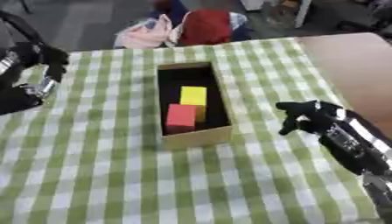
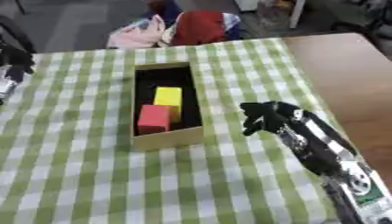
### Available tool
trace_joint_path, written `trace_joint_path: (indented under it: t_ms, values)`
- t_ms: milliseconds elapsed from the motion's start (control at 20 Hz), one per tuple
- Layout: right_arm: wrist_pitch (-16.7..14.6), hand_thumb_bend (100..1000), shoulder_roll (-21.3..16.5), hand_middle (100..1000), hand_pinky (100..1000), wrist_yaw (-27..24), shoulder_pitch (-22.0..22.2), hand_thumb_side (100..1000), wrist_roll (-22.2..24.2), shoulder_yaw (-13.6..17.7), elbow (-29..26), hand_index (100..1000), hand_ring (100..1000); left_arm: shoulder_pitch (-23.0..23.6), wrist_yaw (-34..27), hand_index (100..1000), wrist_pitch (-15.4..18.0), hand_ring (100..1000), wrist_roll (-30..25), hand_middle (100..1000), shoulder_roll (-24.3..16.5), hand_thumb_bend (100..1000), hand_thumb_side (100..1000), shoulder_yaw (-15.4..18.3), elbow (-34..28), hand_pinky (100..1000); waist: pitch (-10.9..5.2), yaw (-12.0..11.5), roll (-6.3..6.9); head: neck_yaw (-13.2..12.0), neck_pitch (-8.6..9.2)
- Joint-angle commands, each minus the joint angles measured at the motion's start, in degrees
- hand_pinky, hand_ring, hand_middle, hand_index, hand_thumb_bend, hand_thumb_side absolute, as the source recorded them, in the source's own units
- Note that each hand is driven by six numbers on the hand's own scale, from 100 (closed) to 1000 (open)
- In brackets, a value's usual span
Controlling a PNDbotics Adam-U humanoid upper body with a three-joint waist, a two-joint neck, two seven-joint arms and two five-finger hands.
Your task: Pick up objects on the table and place them in the box.
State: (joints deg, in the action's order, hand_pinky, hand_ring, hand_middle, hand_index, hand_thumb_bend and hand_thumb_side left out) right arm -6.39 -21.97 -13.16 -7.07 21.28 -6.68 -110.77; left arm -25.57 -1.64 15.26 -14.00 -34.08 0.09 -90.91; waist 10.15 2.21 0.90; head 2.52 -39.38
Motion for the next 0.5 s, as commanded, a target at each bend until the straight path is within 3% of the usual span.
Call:
trace_joint_path:
  t_ms: [50,500]
  values:
    - [-0.15,100,-1.01,582,654,0.32,-0.41,704,-0.48,0.78,-0.59,744,930,2.03,-3.40,740,-1.97,608,1.70,605,0.07,100,574,2.66,-5.41,738,-0.68,-1.02,-0.09,0.06,-0.65]
    - [-0.34,100,-1.20,586,654,1.09,-0.69,704,-1.25,1.11,-0.39,749,932,9.23,-6.22,743,-4.84,613,3.51,610,6.13,100,712,6.24,-11.68,744,-0.02,-3.34,0.06,0.04,-1.57]
